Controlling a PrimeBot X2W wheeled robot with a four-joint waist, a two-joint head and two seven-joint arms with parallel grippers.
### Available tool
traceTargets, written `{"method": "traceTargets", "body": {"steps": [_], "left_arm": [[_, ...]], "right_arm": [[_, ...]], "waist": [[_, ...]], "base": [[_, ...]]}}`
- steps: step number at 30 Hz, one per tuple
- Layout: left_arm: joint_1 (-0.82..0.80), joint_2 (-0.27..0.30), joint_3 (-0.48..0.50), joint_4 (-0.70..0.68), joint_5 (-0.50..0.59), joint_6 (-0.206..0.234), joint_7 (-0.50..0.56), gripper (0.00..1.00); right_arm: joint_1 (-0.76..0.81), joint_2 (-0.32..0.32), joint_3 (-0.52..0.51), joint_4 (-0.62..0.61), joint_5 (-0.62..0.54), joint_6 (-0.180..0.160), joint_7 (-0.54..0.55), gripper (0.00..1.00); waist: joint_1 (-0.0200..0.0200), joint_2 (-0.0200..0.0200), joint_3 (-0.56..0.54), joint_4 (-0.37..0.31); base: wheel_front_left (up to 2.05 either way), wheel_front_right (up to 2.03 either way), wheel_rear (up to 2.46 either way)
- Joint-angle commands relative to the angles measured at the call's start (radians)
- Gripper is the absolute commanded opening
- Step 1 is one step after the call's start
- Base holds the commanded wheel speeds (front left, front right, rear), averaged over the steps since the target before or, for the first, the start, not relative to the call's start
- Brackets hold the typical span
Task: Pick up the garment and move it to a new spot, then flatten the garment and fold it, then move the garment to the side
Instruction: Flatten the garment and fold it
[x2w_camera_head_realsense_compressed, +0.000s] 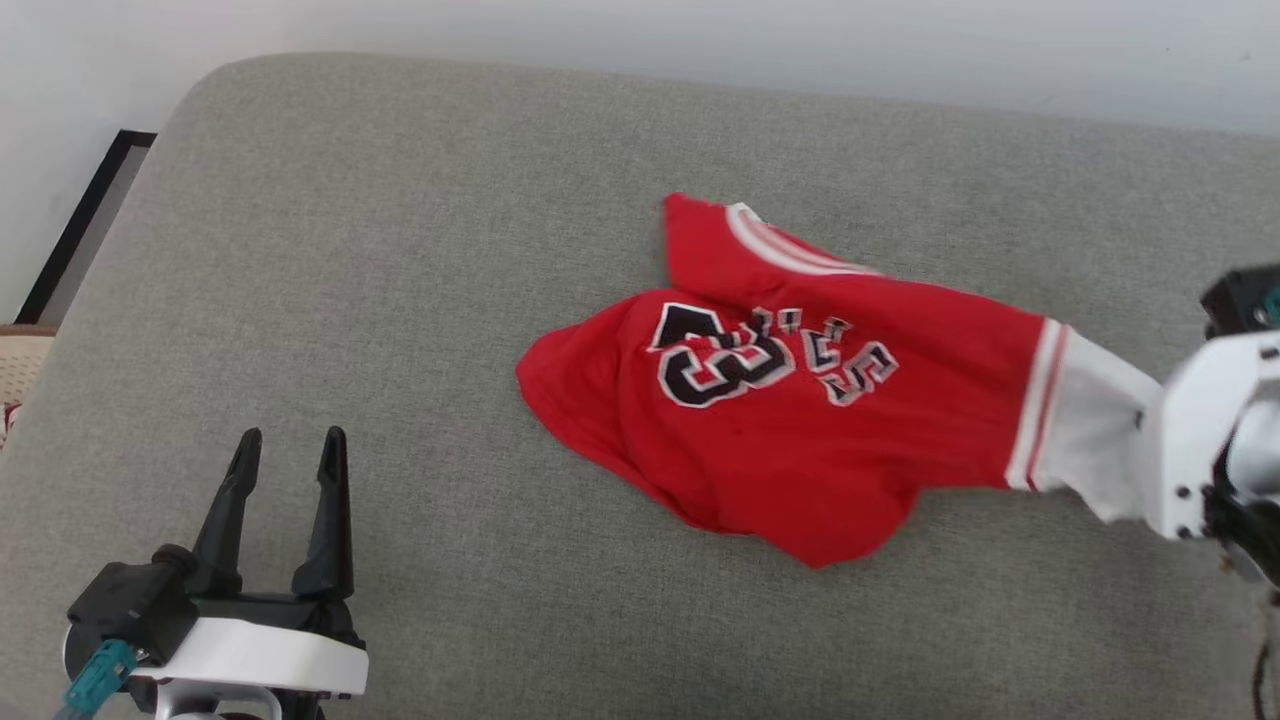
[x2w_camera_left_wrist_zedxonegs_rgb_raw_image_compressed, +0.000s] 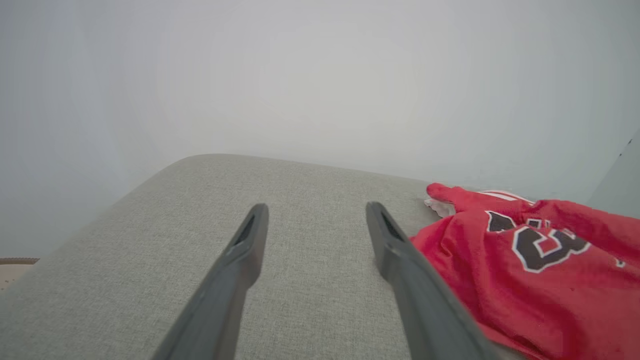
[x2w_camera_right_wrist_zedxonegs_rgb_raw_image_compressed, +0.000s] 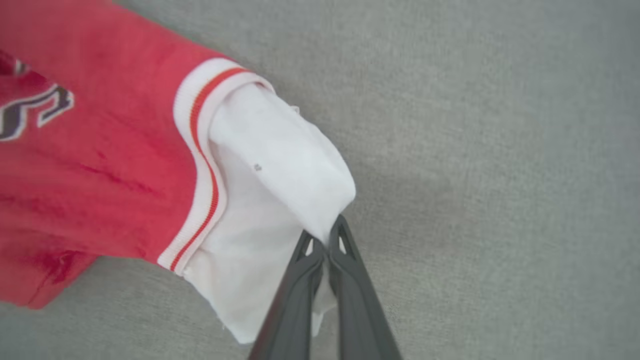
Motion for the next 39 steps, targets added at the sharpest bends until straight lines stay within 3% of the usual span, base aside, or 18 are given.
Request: {"method": "traceTargets", "body": {"steps": [1, 11, 12, 13, 14, 15, 19, 27, 32, 39], "left_arm": [[-0.008, 0.002, -0.002, -0.002, -0.002, -0.003, -0.005, 1.0], [-0.029, 0.013, -0.024, 0.011, -0.011, -0.003, -0.005, 1.0], [-0.032, 0.017, -0.03, 0.014, -0.012, -0.003, -0.005, 1.0], [-0.037, 0.022, -0.037, 0.016, -0.013, -0.003, -0.005, 1.0], [-0.042, 0.027, -0.044, 0.018, -0.014, -0.003, -0.005, 1.0], [-0.046, 0.033, -0.052, 0.021, -0.017, -0.003, -0.005, 1.0], [-0.063, 0.07, -0.086, 0.031, -0.033, -0.003, -0.005, 1.0], [-0.114, 0.193, -0.204, 0.062, -0.108, -0.003, 0.015, 1.0], [-0.157, 0.263, -0.279, 0.055, -0.168, -0.003, 0.11, 1.0], [-0.207, 0.339, -0.35, 0.078, -0.245, -0.002, 0.28, 1.0]], "right_arm": [[0.017, -0.004, -0.013, 0.008, -0.016, 0.0, 0.008, 0.0], [0.043, 0.057, -0.096, 0.214, -0.048, 0.0, -0.08, 0.0], [0.034, 0.064, -0.096, 0.24, -0.051, 0.0, -0.1, 0.16], [0.025, 0.064, -0.087, 0.262, -0.057, 0.0, -0.117, 0.46], [0.013, 0.066, -0.079, 0.28, -0.058, 0.0, -0.13, 0.82], [0.002, 0.074, -0.079, 0.295, -0.058, 0.0, -0.144, 1.0], [-0.032, 0.085, -0.05, 0.304, -0.06, 0.0, -0.18, 1.0], [-0.039, 0.131, -0.023, 0.188, -0.029, 0.0, -0.231, 1.0], [-0.013, 0.168, -0.023, 0.082, -0.014, 0.0, -0.3, 1.0], [0.014, 0.217, -0.008, -0.028, -0.007, 0.0, -0.503, 1.0]], "waist": [[0.0, 0.0, 0.003, 0.003], [0.0, 0.0, 0.024, 0.021], [0.0, 0.0, 0.025, 0.02], [0.0, 0.0, 0.027, 0.019], [0.0, 0.0, 0.028, 0.017], [0.0, 0.0, 0.028, 0.013], [0.0, 0.0, 0.025, -0.014], [0.0, 0.0, 0.009, -0.108], [0.0, 0.0, 0.003, -0.177], [0.0, 0.0, 0.004, -0.281]], "base": [[0.0, 0.0, 0.0], [0.0, 0.0, 0.0], [0.0, 0.0, 0.0], [0.0, 0.0, 0.0], [0.0, 0.0, 0.0], [0.0, 0.0, 0.0], [0.0, 0.0, 0.0], [0.0, 0.0, 0.0], [0.0, 0.0, 0.0], [0.0, 0.0, 0.0]]}}
